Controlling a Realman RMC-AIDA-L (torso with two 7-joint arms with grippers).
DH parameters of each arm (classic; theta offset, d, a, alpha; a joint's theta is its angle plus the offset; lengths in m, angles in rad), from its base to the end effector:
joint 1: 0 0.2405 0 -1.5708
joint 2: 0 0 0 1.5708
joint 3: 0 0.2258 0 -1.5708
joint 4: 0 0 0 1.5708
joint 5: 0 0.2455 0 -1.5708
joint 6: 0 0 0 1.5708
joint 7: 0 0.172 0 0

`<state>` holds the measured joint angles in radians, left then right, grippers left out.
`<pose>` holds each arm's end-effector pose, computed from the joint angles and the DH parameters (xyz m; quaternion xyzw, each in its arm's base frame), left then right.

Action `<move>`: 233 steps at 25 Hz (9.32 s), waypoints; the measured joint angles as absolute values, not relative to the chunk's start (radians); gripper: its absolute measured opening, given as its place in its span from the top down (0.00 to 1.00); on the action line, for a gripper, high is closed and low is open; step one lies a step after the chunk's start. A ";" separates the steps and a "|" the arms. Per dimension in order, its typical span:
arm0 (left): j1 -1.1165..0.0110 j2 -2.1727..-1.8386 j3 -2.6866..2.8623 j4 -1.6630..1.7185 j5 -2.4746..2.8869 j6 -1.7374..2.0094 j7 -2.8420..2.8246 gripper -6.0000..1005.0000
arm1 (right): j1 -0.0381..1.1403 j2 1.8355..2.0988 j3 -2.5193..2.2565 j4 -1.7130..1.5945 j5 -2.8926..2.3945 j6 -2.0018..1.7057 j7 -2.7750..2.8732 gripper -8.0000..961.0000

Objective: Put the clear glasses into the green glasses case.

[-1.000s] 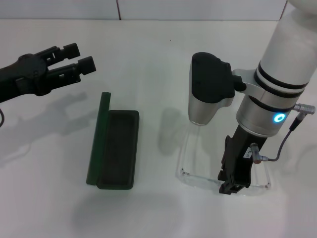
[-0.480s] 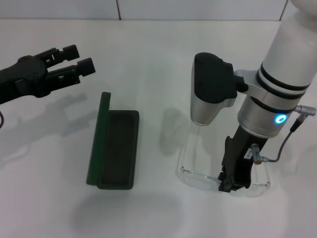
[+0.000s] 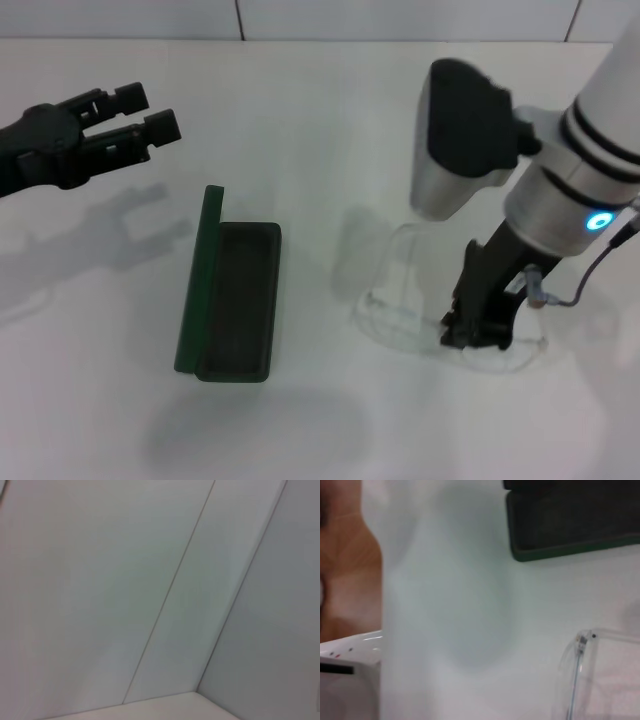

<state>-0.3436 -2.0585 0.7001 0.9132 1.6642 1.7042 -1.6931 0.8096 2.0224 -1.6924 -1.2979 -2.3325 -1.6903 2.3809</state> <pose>-0.2395 0.3375 0.0809 -0.8691 -0.2796 -0.3747 0.1614 0.0825 0.3309 -0.0646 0.9664 -0.0869 0.2415 0.0146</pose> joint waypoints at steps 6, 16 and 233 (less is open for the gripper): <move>-0.353 -2.053 0.700 0.964 1.699 1.669 -1.708 0.16 | 0.732 2.019 -1.591 -1.478 -2.461 -1.697 2.396 0.89; -0.395 -2.084 0.732 1.245 2.030 1.638 -1.990 0.16 | 0.689 2.014 -1.410 -1.588 -2.616 -1.612 2.361 0.92; -0.627 -2.099 1.909 1.302 2.409 0.996 -2.180 0.95 | 0.400 2.010 -0.804 -1.430 -2.381 -1.577 1.905 0.93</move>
